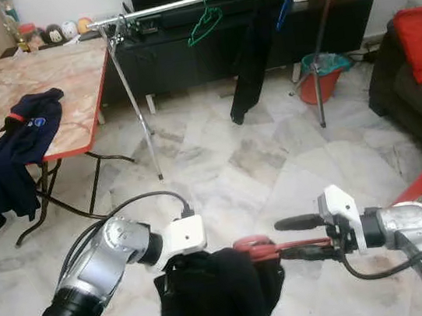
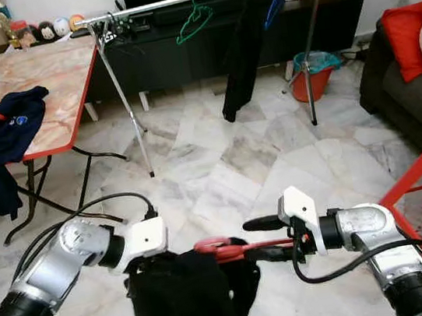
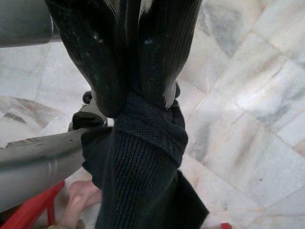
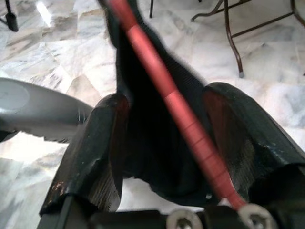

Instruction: Hang hanger

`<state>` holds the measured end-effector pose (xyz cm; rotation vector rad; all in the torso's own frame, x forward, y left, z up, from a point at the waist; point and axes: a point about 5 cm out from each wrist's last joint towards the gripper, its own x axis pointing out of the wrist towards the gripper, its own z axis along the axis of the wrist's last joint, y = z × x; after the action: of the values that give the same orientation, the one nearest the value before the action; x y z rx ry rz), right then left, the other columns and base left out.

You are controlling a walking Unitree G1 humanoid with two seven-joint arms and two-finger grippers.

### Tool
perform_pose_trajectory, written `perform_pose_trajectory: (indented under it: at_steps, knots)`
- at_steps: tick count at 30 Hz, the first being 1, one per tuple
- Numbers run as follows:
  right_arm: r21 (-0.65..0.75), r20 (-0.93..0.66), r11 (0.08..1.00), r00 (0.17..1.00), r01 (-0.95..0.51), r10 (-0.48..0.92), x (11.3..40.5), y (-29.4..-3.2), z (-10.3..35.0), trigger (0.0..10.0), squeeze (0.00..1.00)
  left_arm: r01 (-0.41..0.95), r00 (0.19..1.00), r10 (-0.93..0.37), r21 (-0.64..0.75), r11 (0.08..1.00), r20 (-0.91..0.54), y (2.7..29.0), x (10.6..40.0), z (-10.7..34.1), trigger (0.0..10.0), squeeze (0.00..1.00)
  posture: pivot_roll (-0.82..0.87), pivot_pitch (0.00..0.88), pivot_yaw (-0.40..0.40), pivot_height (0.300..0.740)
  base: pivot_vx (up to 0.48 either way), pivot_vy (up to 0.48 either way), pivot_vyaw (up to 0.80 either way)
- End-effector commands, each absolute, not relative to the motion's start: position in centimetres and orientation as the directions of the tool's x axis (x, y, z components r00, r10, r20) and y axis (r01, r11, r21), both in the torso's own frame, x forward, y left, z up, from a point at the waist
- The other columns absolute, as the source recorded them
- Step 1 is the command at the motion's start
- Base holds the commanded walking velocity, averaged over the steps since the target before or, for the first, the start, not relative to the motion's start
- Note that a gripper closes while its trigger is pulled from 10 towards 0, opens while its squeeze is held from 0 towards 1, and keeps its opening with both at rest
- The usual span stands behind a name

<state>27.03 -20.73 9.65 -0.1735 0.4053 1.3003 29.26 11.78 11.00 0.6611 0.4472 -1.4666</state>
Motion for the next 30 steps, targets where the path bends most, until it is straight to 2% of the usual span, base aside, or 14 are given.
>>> perform_pose_trajectory:
  at_steps: [1, 4, 8, 9, 10, 11, 17, 20, 30]
  knots:
    - [0.089, -0.394, 0.235, 0.183, -0.968, 0.901, 26.9, -20.4, 10.0, 10.0, 1.00, 0.990, 0.095, -0.762, 0.142, 0.004, -0.641, 11.9, 29.8, 11.8, 10.0, 0.00, 0.05, 0.000, 0.032, 0.740, 0.000, 0.000, 0.00]
    - [0.055, -0.362, 0.238, 0.203, -0.970, 0.910, 27.3, -20.0, 10.7, 10.0, 1.00, 0.995, 0.066, -0.794, 0.104, 0.004, -0.604, 11.4, 29.6, 12.3, 10.0, 0.00, 0.06, 0.000, 0.027, 0.740, 0.000, 0.000, 0.00]
    - [-0.003, -0.336, 0.278, 0.263, -0.961, 0.905, 28.3, -19.7, 11.5, 10.0, 1.00, 0.993, 0.061, -0.784, 0.119, -0.017, -0.618, 11.2, 30.0, 12.6, 10.0, 0.00, 0.06, 0.000, 0.025, 0.740, 0.000, 0.000, 0.00]
    - [-0.017, -0.330, 0.285, 0.274, -0.958, 0.903, 28.5, -19.7, 11.6, 10.0, 0.90, 0.992, 0.059, -0.780, 0.123, -0.023, -0.623, 11.1, 30.1, 12.6, 10.0, 0.00, 0.06, 0.000, 0.025, 0.740, 0.000, 0.000, 0.00]
    - [-0.017, -0.330, 0.285, 0.274, -0.958, 0.903, 28.5, -19.7, 11.6, 10.0, 0.90, 0.992, 0.059, -0.780, 0.123, -0.023, -0.623, 11.1, 30.1, 12.6, 10.0, 0.00, 0.06, 0.000, 0.025, 0.740, 0.000, 0.000, 0.00]
    - [-0.038, -0.321, 0.303, 0.299, -0.952, 0.899, 28.8, -19.6, 11.8, 10.0, 0.00, 0.991, 0.057, -0.773, 0.127, -0.030, -0.631, 11.0, 30.2, 12.7, 10.0, 0.00, 0.07, 0.000, 0.021, 0.740, 0.000, 0.000, 0.00]
    - [-0.050, -0.313, 0.278, 0.279, -0.959, 0.908, 29.2, -19.3, 12.4, 10.0, 0.00, 0.992, 0.035, -0.768, 0.114, -0.049, -0.640, 10.7, 30.6, 13.2, 10.0, 0.00, 0.07, 0.000, 0.021, 0.740, 0.000, 0.000, 0.00]
    - [-0.027, -0.342, 0.208, 0.204, -0.978, 0.917, 29.3, -18.9, 12.7, 10.0, 0.00, 0.993, 0.036, -0.783, 0.109, -0.041, -0.621, 10.5, 31.3, 13.7, 10.0, 0.00, 0.07, 0.000, 0.025, 0.740, 0.000, 0.000, 0.00]
    - [-0.008, -0.462, 0.098, 0.090, -0.995, 0.882, 28.2, -18.9, 11.5, 10.0, 0.00, 0.991, 0.067, -0.768, 0.131, -0.022, -0.637, 11.1, 31.5, 13.3, 10.0, 0.00, 0.08, 0.000, 0.020, 0.740, 0.000, 0.000, 0.00]
